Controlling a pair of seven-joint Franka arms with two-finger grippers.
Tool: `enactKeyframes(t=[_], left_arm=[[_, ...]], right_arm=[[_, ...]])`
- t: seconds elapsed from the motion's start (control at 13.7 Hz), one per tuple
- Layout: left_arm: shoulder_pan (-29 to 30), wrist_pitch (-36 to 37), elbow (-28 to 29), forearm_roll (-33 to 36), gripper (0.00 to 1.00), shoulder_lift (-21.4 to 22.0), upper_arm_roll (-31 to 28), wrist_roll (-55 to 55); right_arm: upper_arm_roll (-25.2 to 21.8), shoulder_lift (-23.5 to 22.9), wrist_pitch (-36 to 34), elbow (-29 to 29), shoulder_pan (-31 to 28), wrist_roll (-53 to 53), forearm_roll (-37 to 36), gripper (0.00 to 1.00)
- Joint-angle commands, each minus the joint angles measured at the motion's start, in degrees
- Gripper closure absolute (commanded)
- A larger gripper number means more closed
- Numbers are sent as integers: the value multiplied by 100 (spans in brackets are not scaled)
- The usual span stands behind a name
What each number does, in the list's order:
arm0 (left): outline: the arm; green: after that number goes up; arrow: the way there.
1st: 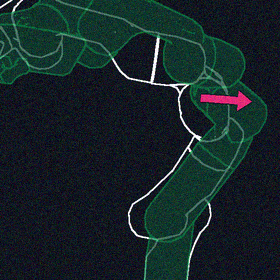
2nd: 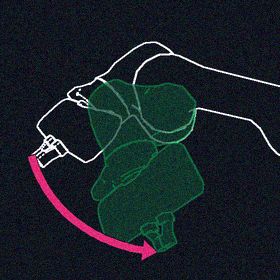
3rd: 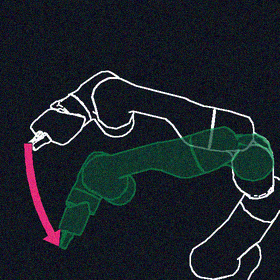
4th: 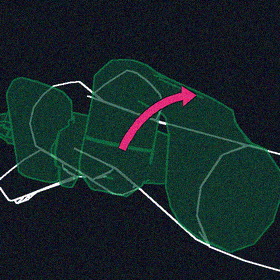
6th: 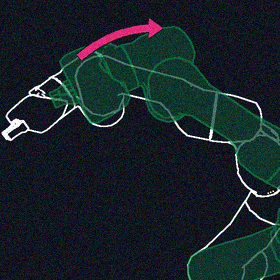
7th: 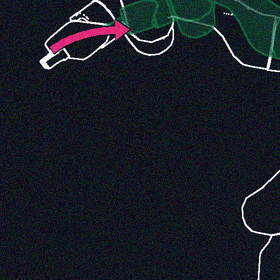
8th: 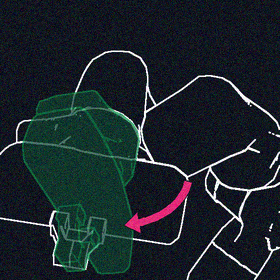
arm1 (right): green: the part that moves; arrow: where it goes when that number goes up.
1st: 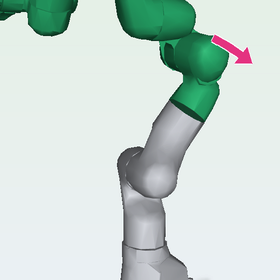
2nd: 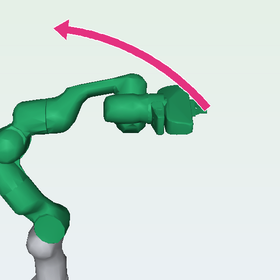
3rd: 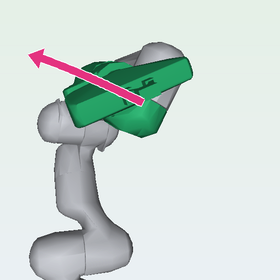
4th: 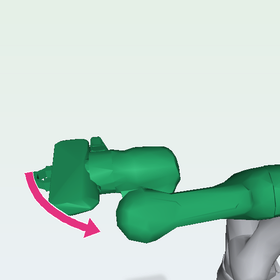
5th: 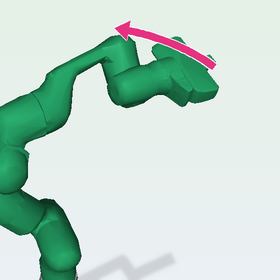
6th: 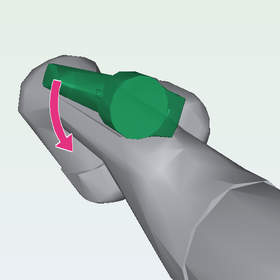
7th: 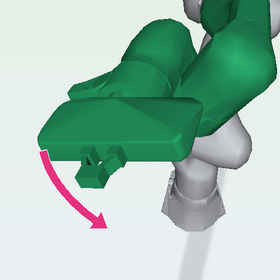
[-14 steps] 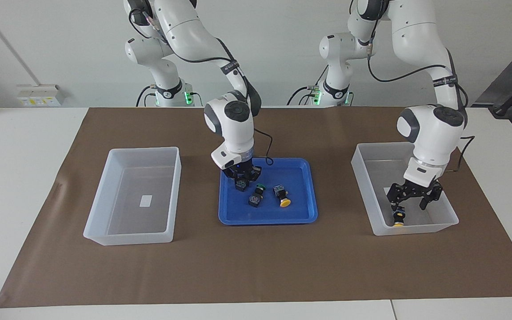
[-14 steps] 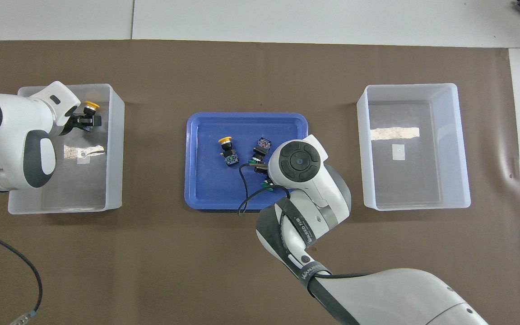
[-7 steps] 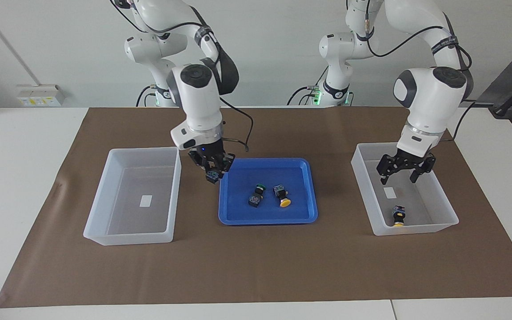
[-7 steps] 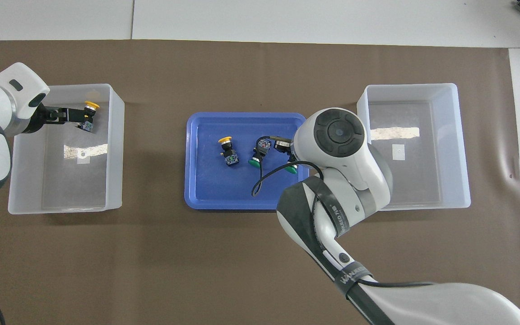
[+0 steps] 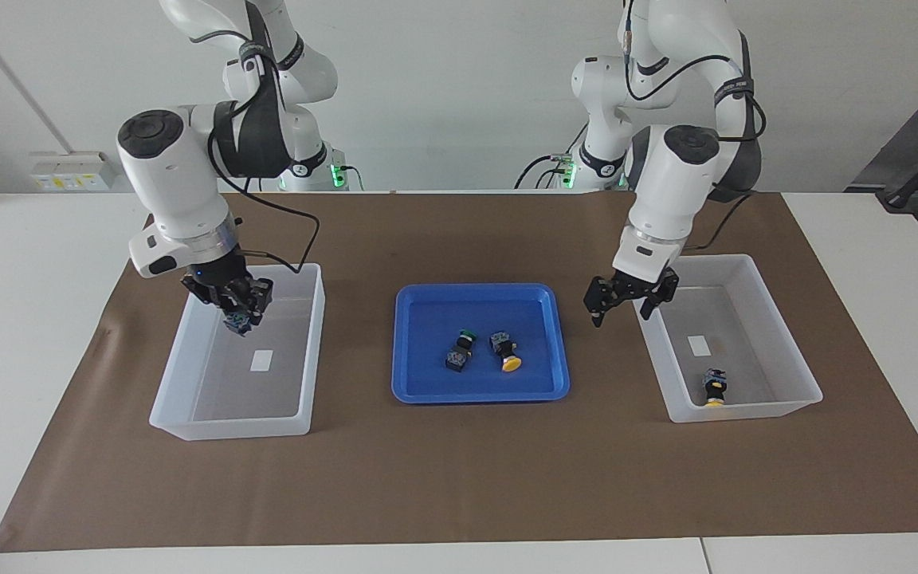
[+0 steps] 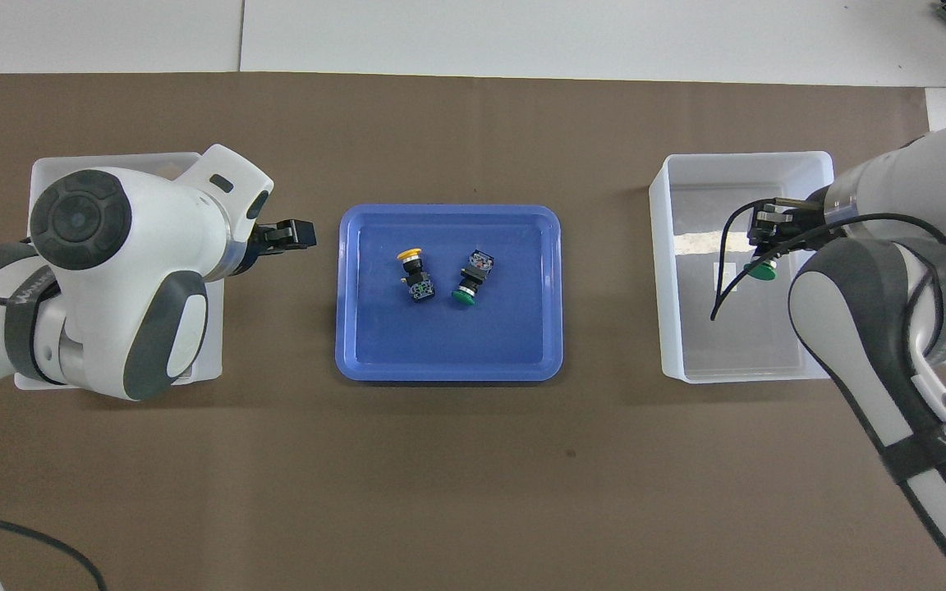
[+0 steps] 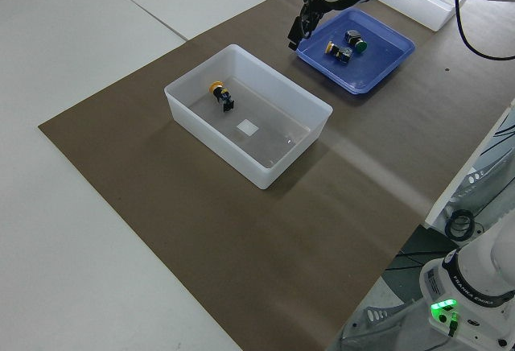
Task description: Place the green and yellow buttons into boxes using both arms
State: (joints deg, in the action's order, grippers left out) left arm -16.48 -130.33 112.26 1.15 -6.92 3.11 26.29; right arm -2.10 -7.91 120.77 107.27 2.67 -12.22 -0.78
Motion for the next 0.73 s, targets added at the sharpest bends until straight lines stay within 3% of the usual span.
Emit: enactKeyframes(t=[0.0,0.36,0.51,0.58,0.66], left_arm=[[-504,-282,103,-27,0,-168,-108,603],[-1094,-721,-2,17,0,-731,-117,1405],[-1305,-793,-361,35,0,-1249,-126,1642],[-1323,-801,-380,35,0,-1303,-117,1652],[-1393,-871,-337,52,0,-1312,-108,1660]], right_arm=[[87,-165,805,435,-336,570,113,100],[87,-588,2176,1067,-486,713,122,100],[96,-711,2285,1068,-513,669,200,100],[96,-712,2285,1068,-496,669,357,92],[87,-720,2285,1103,-452,669,455,70]])
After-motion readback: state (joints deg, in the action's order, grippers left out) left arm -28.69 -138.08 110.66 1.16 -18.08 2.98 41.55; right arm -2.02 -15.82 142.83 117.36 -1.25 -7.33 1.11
